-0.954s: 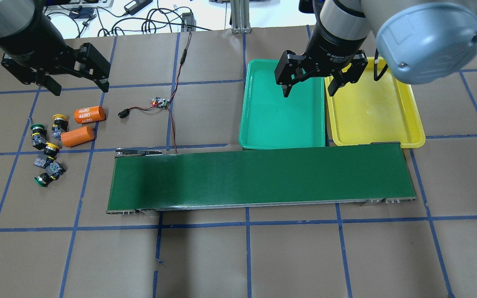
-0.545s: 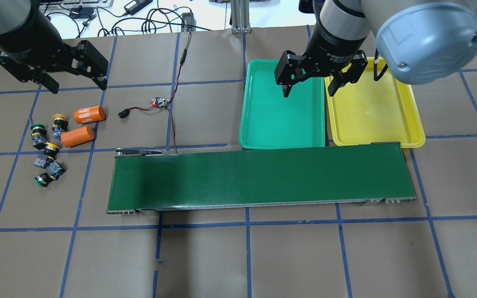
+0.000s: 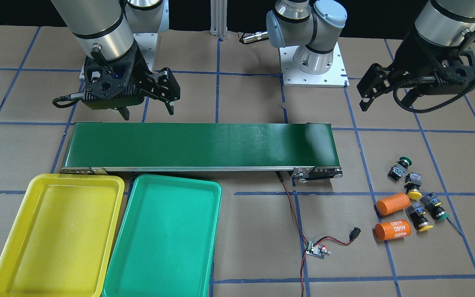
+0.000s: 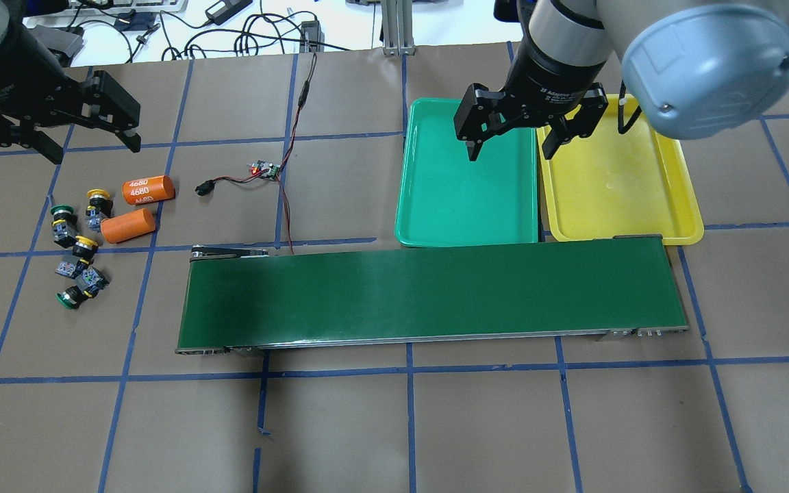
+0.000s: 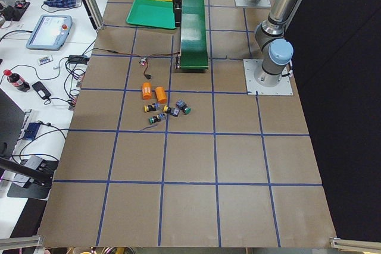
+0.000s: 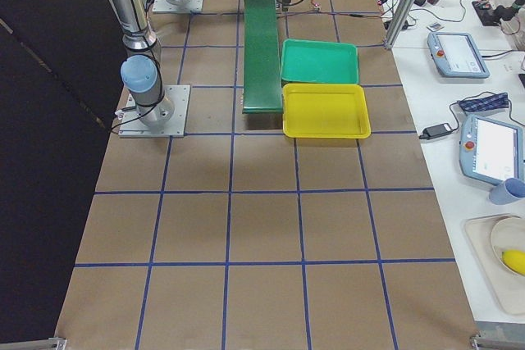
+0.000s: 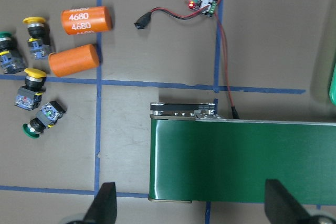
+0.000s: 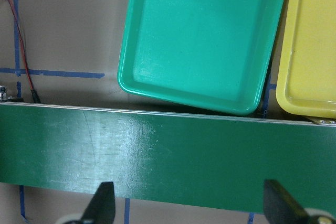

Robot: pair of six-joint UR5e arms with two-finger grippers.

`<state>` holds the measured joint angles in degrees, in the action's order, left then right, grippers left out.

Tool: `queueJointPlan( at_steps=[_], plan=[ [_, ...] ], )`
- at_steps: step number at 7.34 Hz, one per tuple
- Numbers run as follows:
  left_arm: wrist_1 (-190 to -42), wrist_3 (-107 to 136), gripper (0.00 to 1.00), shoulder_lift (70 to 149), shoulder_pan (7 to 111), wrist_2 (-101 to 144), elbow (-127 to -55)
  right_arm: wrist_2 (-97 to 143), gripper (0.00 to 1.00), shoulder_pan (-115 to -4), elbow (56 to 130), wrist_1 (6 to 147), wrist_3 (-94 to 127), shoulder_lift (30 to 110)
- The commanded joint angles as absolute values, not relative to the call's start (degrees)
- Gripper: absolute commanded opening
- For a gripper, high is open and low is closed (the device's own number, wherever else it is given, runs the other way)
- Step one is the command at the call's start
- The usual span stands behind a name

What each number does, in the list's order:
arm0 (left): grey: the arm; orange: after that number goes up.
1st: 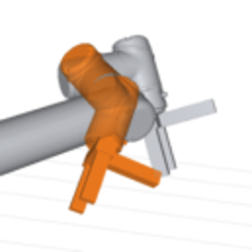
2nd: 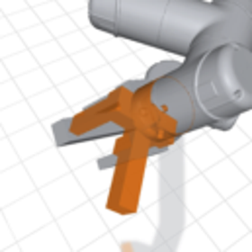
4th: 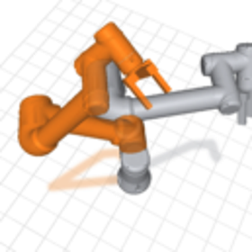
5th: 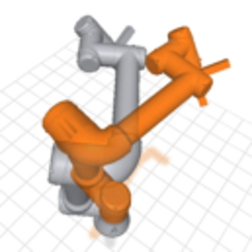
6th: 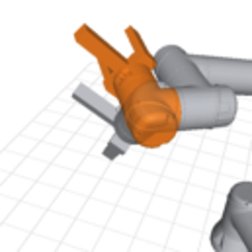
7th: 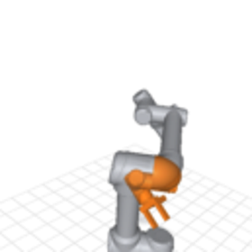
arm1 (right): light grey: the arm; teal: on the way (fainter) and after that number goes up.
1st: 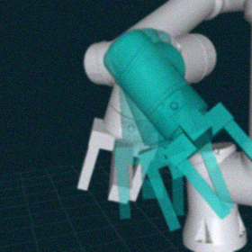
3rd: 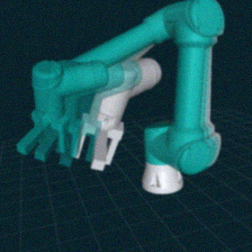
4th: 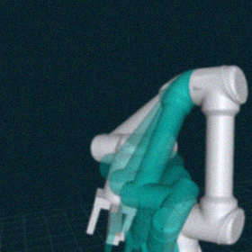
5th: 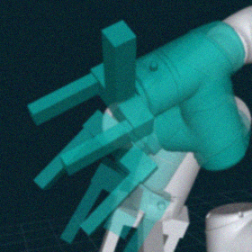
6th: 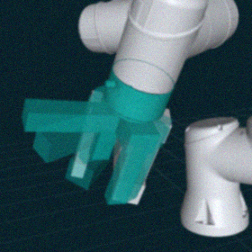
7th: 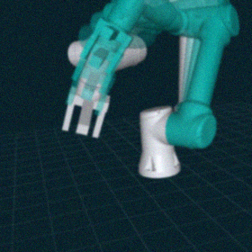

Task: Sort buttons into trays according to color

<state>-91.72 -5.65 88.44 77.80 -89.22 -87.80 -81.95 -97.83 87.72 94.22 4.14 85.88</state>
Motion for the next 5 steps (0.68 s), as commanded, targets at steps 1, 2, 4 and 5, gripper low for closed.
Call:
queueJointPlan(
  at_steps=[1, 2, 4, 5],
  plan=[
    [-92.3, -5.7, 1.0, 88.4, 78.6, -88.9, -87.5, -82.0, 1.0, -97.8, 87.7, 94.2, 4.1, 85.9],
    [-92.2, -6.4, 1.0, 88.4, 80.6, -89.1, -87.8, -81.9, 1.0, -97.8, 87.8, 94.2, 4.1, 85.9],
    [-91.5, -6.4, 1.0, 88.6, 83.3, -93.0, -88.1, -82.0, 1.0, -97.9, 87.7, 94.3, 4.1, 86.0],
    [-91.2, -6.5, 1.0, 88.6, 83.2, -94.6, -88.1, -82.0, 1.0, -97.9, 87.7, 94.2, 4.1, 86.0]
  ],
)
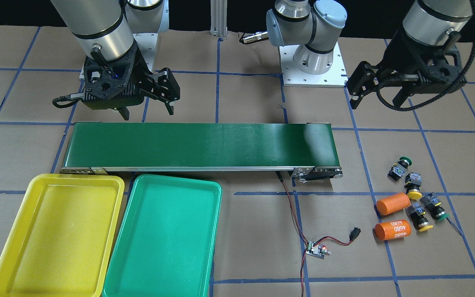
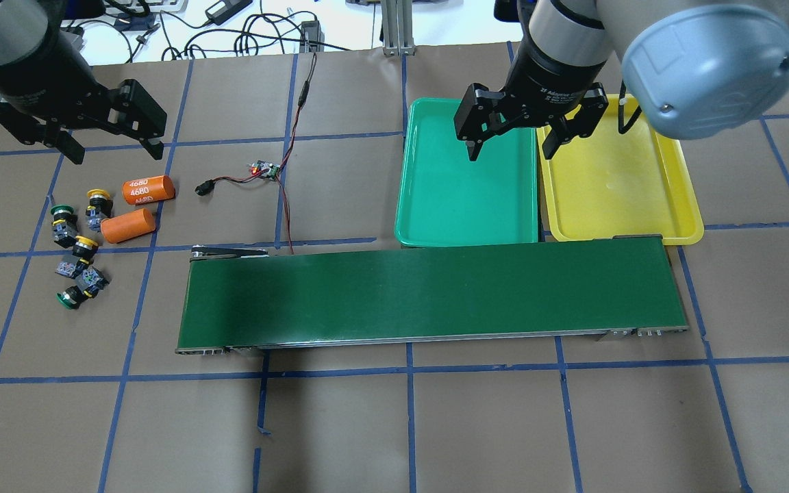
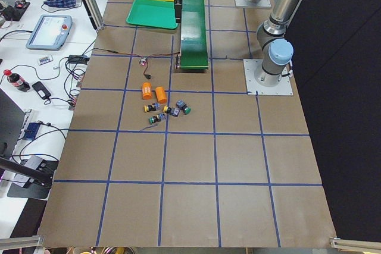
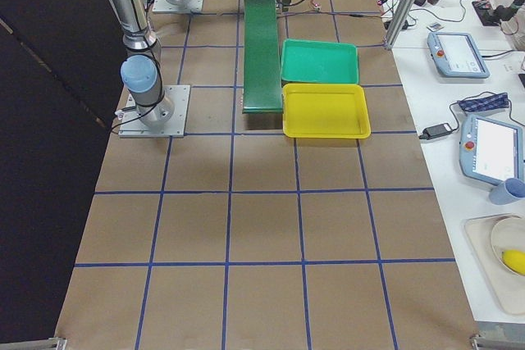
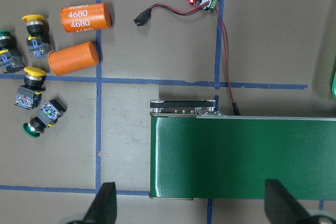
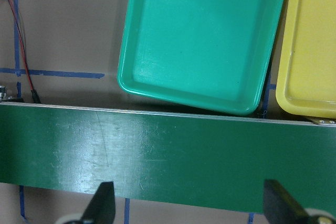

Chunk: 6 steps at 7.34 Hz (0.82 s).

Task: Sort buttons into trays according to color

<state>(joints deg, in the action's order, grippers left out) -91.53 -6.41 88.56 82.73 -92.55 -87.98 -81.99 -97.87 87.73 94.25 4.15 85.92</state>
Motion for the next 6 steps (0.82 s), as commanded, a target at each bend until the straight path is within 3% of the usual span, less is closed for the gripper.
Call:
queueJointPlan(
  at_steps=[1, 3, 6],
  plan=[
    [-91.3, -6.5, 1.0, 88.8, 83.1, -95.0, -88.2, -81.9, 1.0, -97.8, 87.8, 94.3, 4.2, 85.9],
    [-91.3, -6.6, 1.0, 90.0, 82.0, -95.2, -88.2, -82.0, 1.0, -97.9, 87.8, 94.2, 4.3, 86.0],
    [-77.6, -6.8, 1.0, 101.6, 77.0, -99.6, -88.4, -87.1, 1.0, -98.0, 87.6, 95.2, 4.1, 86.4]
  ],
)
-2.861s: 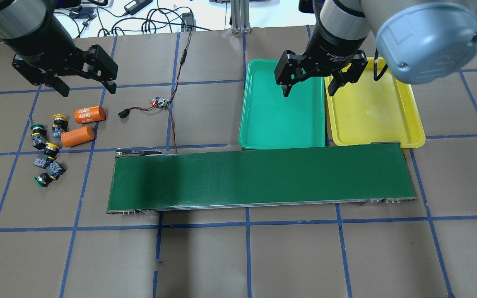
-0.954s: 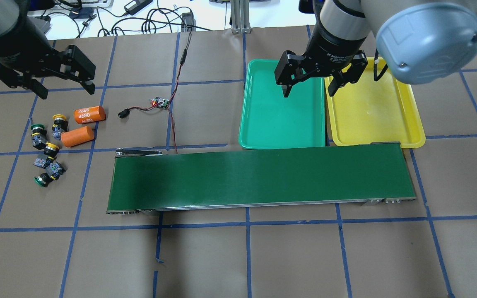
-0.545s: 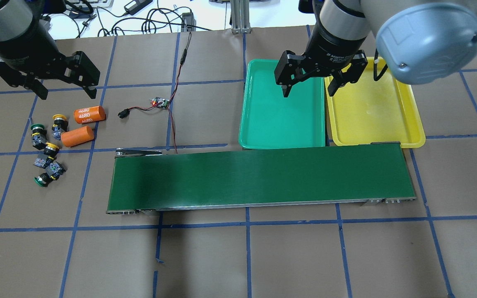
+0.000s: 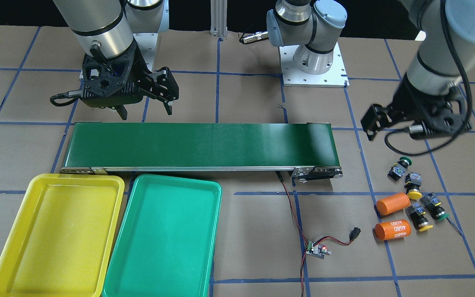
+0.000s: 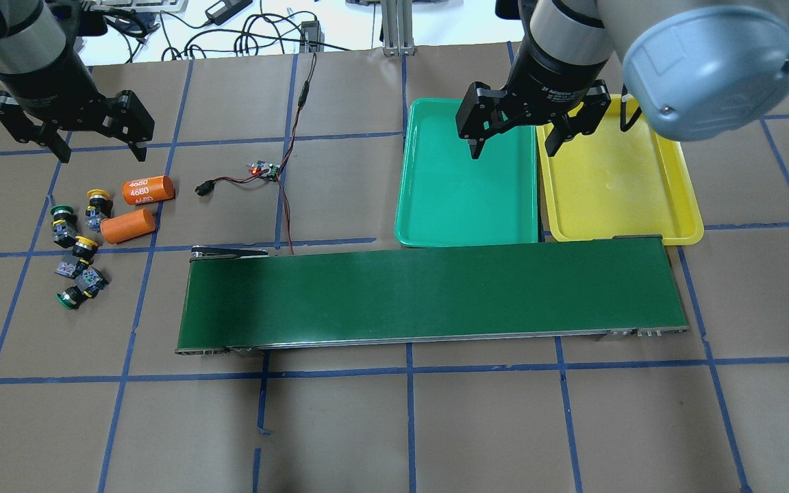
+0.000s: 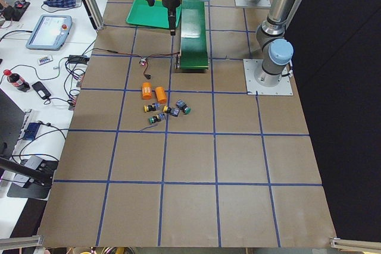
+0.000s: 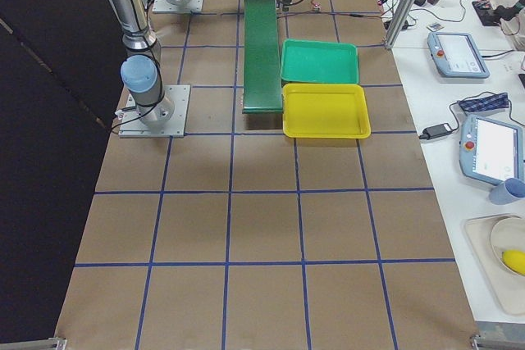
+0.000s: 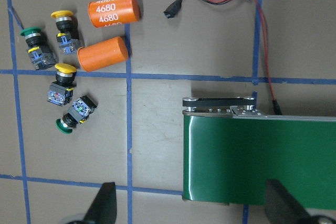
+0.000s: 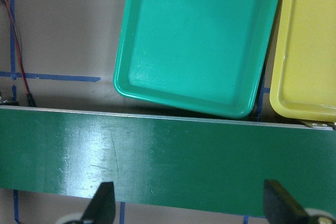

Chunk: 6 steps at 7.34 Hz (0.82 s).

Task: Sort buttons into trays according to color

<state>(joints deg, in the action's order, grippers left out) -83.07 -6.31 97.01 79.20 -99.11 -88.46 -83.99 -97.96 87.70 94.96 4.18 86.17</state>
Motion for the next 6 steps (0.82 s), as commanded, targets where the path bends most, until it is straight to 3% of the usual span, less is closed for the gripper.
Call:
queueJointPlan(
  at_steps=[1, 6],
  plan=[
    [-69.9, -11.0, 1.0, 105.9, 75.5, -99.3, -87.8, -87.7, 1.0, -98.0, 87.6, 95.1, 4.4, 86.4],
    [-59.9, -15.9, 1.0, 120.6, 71.1, -93.6, -85.9, -87.6, 1.0, -98.1, 87.7, 95.1, 4.3, 86.5]
  ],
)
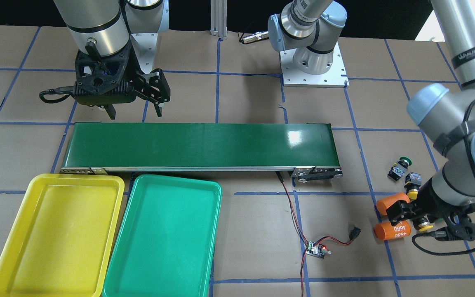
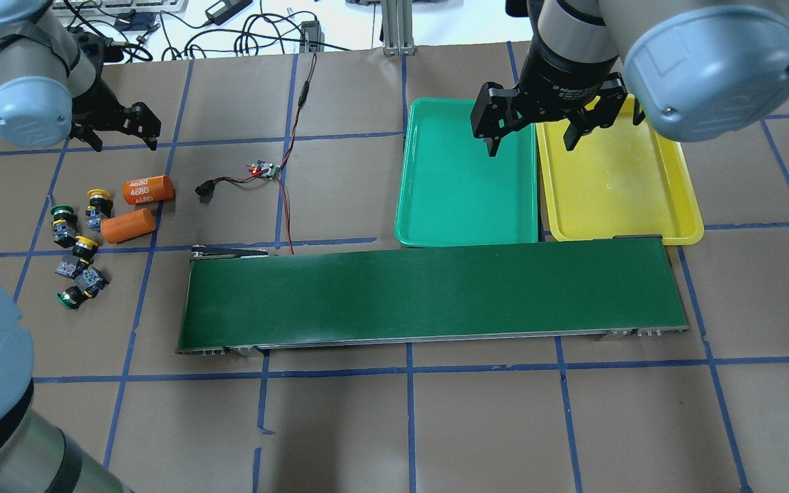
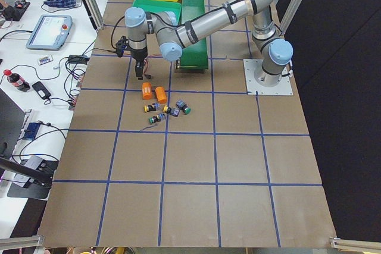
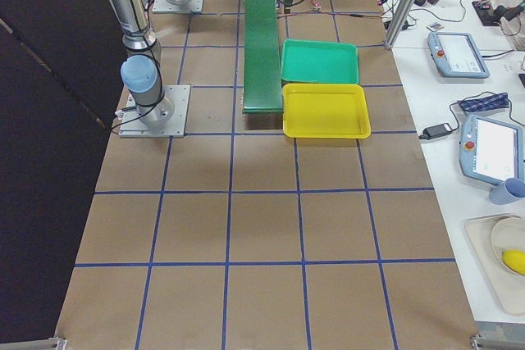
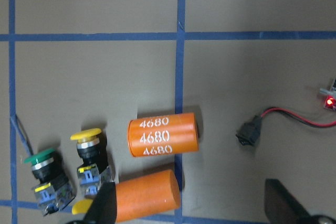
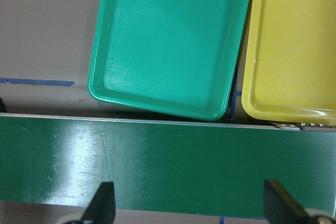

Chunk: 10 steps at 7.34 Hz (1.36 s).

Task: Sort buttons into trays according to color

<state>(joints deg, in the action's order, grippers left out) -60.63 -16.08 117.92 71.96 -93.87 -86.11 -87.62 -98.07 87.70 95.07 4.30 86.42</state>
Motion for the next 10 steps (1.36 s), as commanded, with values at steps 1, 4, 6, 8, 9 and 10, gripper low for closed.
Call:
queueJointPlan(
  at_steps=[1, 4, 6, 8, 9, 10],
  plan=[
    [-59.9, -15.6, 1.0, 121.5, 70.1, -93.6, -85.9, -87.6, 1.0, -98.1, 87.7, 95.1, 4.2, 86.4],
    [-59.9, -15.5, 1.0, 122.6, 69.0, -93.6, -86.9, -87.6, 1.0, -98.1, 87.7, 95.1, 4.2, 86.4],
    [-59.9, -16.2, 1.0, 123.0, 69.0, -93.3, -87.0, -87.5, 1.0, -98.1, 87.7, 95.1, 4.2, 86.4],
    [-59.9, -16.5, 1.0, 123.4, 69.0, -92.8, -86.8, -87.5, 1.0, -98.1, 87.7, 95.0, 4.2, 86.4],
    [-59.9, -17.0, 1.0, 123.5, 69.0, -92.8, -86.9, -87.5, 1.0, -98.1, 87.7, 95.1, 4.2, 86.4],
    [-59.9, -17.5, 1.0, 124.0, 69.0, -92.7, -86.5, -87.5, 1.0, -98.1, 87.7, 95.1, 4.2, 86.4]
  ],
)
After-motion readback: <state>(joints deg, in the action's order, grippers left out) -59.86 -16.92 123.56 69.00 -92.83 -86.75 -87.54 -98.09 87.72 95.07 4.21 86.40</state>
